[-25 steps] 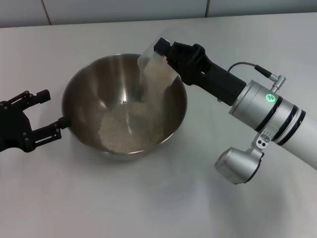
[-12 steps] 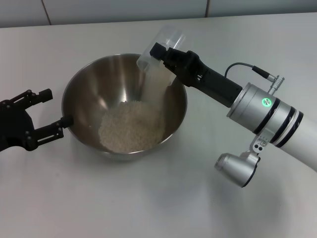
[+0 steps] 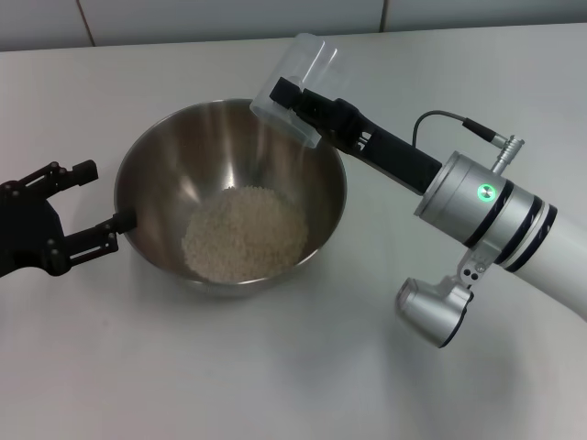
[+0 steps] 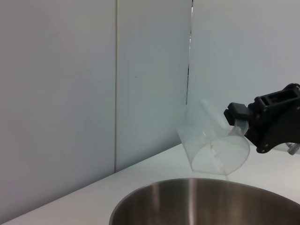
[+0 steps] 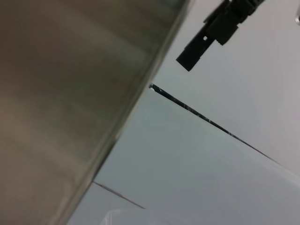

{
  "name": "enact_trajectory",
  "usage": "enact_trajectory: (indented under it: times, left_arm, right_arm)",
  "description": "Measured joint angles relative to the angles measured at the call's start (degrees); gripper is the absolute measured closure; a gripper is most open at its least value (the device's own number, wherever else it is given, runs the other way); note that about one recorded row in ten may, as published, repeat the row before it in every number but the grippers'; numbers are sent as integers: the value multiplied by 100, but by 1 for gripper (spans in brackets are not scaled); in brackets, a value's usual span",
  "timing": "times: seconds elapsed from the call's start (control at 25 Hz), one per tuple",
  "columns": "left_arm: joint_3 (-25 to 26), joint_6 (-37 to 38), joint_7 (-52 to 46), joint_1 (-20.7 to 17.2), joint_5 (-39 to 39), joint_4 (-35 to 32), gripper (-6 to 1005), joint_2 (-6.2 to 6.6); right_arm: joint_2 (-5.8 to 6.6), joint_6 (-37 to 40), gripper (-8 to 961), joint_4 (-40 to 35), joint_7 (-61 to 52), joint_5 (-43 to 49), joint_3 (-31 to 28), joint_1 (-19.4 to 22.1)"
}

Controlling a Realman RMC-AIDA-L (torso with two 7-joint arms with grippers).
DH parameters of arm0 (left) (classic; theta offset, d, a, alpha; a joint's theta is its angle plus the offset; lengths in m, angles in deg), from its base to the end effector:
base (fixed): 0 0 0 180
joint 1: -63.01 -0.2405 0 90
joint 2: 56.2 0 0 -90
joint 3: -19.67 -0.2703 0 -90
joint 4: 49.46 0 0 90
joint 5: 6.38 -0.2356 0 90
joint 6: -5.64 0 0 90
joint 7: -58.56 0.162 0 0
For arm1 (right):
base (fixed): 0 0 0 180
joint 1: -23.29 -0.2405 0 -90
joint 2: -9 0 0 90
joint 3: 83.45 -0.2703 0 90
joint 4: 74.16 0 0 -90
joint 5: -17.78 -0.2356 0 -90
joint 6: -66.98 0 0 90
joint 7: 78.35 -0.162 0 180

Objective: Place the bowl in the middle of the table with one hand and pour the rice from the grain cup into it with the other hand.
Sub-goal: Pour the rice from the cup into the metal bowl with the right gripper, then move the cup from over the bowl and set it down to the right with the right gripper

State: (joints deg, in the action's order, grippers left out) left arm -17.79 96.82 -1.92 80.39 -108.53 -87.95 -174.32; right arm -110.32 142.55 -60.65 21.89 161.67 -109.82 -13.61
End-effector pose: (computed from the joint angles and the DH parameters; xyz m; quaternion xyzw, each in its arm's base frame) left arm -0.3382 0.3127 0.0150 -0.9104 -0.1500 -0.2815 0.2634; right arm 0.2053 0.3620 -0.1196 -0.4893 -0.6961 -0.0564 0.5224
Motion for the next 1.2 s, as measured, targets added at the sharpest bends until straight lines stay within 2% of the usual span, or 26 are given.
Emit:
enact_trajectory:
  times: [0.36, 0.6, 0.84, 0.92, 0.96, 1.04, 1.08, 1.12, 1.2]
  left_arm:
    - [3, 3, 100, -15, 6, 0, 185, 0]
    - [55, 25, 116, -56, 166, 7, 184, 1]
    - [75, 134, 125, -93, 289, 49, 184, 15]
    - [76, 144, 125, -105, 293, 51, 184, 16]
    - [77, 148, 125, -109, 298, 51, 184, 16]
    - [88, 171, 125, -116, 327, 53, 184, 18]
    - [88, 171, 125, -116, 327, 53, 184, 18]
    - [90, 173, 125, -116, 330, 53, 184, 18]
    - [93, 173, 125, -118, 330, 52, 184, 24]
  right_arm:
    - [-16, -34, 877, 121, 147, 14, -37, 42]
    - [-27, -235, 874, 434, -370, -173, -146, 156]
    - [-24, -312, 870, 772, -2262, -435, -665, 345]
    - [-5, -285, 869, 799, -3650, -440, -784, 432]
    - [-5, -285, 869, 799, -3650, -440, -784, 432]
    - [-3, -271, 868, 727, -4698, -448, -935, 522]
    - [-3, -271, 867, 727, -4698, -448, -935, 522]
    - [0, -251, 866, 729, -5320, -453, -1168, 644]
    - [4, -206, 865, 751, -5656, -453, -1320, 734]
